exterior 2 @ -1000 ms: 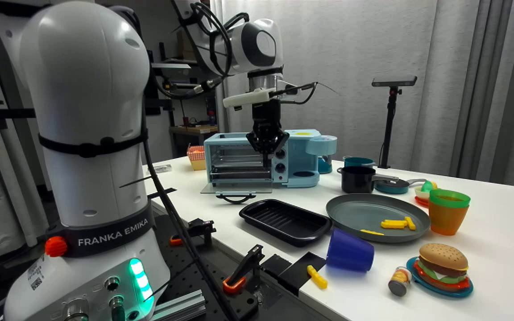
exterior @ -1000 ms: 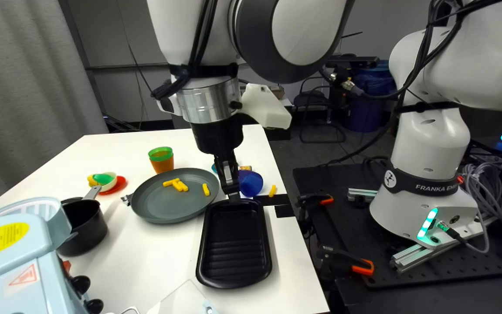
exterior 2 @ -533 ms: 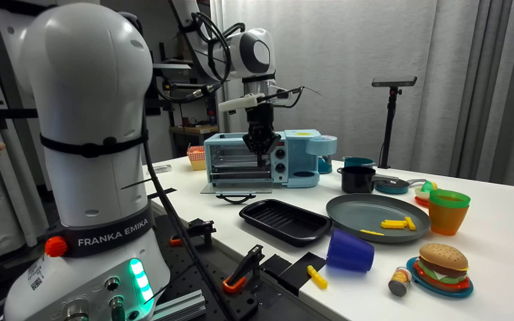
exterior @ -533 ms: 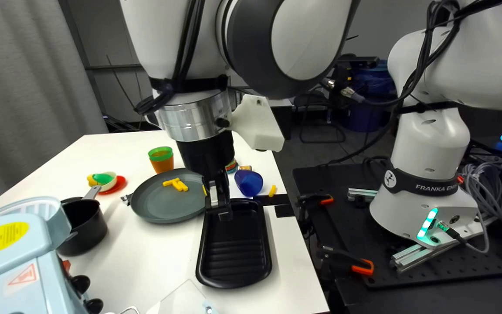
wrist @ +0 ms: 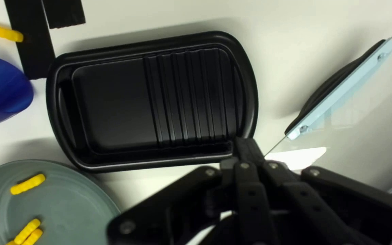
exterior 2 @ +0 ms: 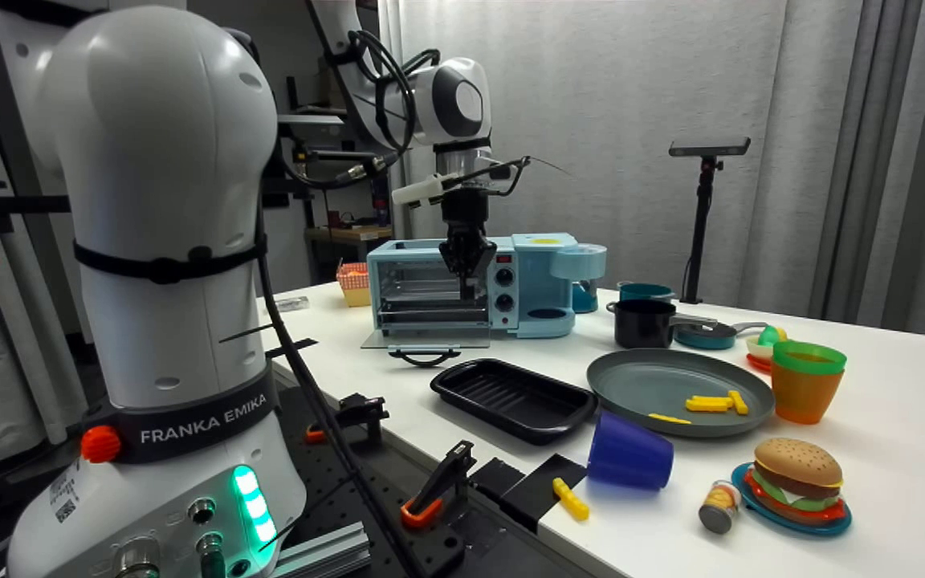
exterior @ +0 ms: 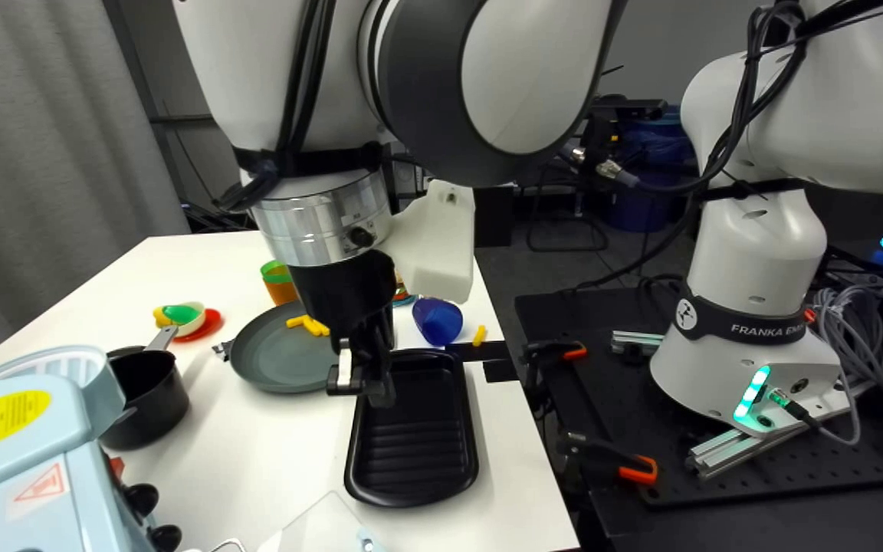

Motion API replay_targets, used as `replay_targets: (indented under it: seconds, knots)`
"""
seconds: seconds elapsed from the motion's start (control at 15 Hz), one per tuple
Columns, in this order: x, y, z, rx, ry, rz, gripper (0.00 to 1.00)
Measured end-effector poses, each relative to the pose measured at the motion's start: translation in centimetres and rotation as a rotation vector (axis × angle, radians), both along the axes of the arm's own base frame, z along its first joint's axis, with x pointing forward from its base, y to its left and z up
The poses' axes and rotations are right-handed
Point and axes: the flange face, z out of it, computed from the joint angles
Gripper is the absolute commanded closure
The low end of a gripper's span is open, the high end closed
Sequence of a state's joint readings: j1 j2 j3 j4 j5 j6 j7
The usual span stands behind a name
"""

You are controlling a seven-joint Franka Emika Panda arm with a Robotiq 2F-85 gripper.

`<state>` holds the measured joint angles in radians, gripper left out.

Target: Push in the wire rack and close the oven door

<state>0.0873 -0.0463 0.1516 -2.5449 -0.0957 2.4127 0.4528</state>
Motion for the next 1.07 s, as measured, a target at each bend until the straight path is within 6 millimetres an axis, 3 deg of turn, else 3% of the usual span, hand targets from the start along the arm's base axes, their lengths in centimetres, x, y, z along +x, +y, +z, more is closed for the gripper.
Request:
replay_targets:
  seconds: [0.67,1.07]
  knots:
    - [-1.1,4.6,-1.4,-0.013,-0.053,-0.247,1.0]
    - [-0.6,6.4,-3.4,-0.013,-0.079,-0.393,1.0]
